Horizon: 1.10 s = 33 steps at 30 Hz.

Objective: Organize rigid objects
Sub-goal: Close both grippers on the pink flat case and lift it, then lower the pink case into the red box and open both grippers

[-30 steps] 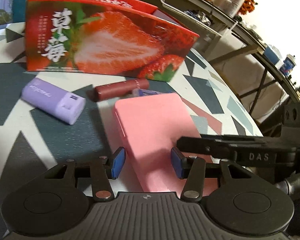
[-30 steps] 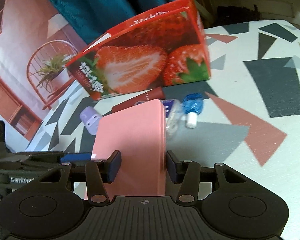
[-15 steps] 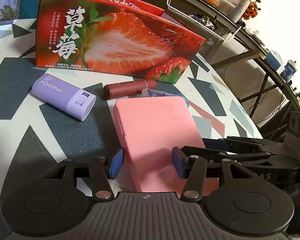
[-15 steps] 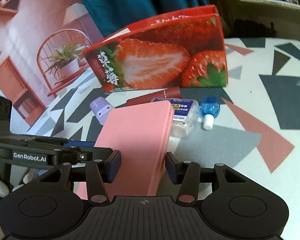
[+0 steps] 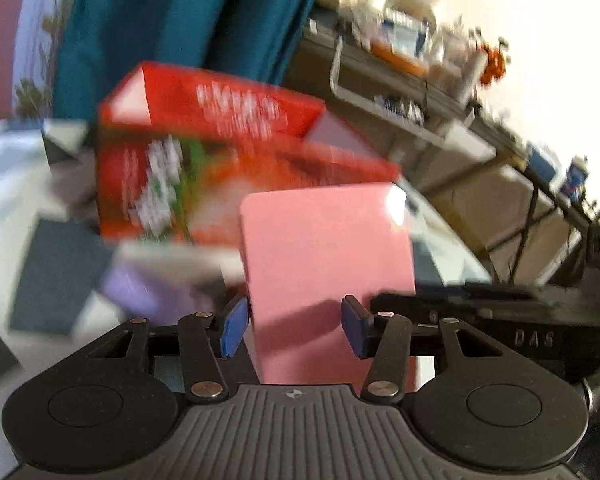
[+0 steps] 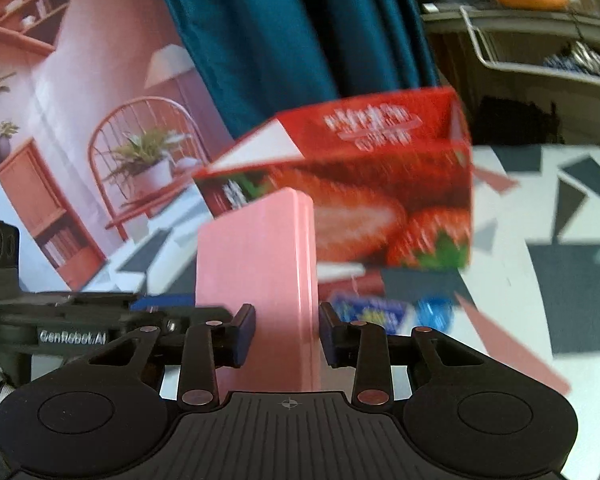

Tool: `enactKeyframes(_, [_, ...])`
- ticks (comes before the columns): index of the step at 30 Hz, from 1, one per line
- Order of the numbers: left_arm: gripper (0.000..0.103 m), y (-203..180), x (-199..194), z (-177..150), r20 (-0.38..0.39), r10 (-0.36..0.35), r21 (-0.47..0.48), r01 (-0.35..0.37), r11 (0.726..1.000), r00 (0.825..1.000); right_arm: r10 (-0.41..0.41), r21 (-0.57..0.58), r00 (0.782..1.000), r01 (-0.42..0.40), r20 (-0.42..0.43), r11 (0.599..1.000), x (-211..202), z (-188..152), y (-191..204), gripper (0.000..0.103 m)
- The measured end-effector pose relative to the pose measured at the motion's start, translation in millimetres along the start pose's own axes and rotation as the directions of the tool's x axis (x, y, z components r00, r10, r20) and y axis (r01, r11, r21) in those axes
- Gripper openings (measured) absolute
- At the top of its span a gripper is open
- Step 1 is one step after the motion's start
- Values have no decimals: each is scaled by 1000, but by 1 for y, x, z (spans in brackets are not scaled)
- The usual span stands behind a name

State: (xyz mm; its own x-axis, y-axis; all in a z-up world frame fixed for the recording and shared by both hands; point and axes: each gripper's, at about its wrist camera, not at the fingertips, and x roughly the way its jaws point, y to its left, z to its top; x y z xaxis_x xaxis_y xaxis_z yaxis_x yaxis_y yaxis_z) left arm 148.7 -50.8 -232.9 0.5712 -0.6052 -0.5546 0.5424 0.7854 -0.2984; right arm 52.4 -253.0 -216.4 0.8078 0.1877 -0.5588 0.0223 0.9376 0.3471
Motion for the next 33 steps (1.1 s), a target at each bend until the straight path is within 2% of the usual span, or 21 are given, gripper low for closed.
enactKeyframes(4, [54, 5, -22, 43, 130, 19, 7, -20, 1000, 991, 38, -52, 997, -34, 67, 998, 1, 37, 17, 30])
enactKeyframes(8, [54, 5, -36, 80, 217, 38, 12, -41, 999, 975, 71, -88, 988, -60, 136, 994, 3, 82, 28, 30])
enactKeyframes(14, [54, 3, -39, 130, 305, 67, 11, -74, 997, 950, 88, -208, 971, -41, 222, 977, 14, 147, 41, 30])
enactKeyframes(18, [54, 10, -22, 157, 335, 72, 6, -79, 997, 940, 74, -297, 958, 13, 278, 955, 32, 176, 41, 31])
enactKeyframes(23, [54, 22, 17, 167, 285, 96, -6, -98, 995, 954, 25, -340, 958, 77, 285, 937, 71, 187, 24, 31])
enactKeyframes(28, [54, 32, 53, 163, 217, 123, -2, -125, 992, 968, 3, -269, 971, 63, 237, 961, 107, 179, -3, 32])
enactKeyframes(33, [54, 43, 81, 153, 118, 128, -16, -127, 992, 985, -6, -175, 990, 31, 141, 984, 136, 164, -28, 32])
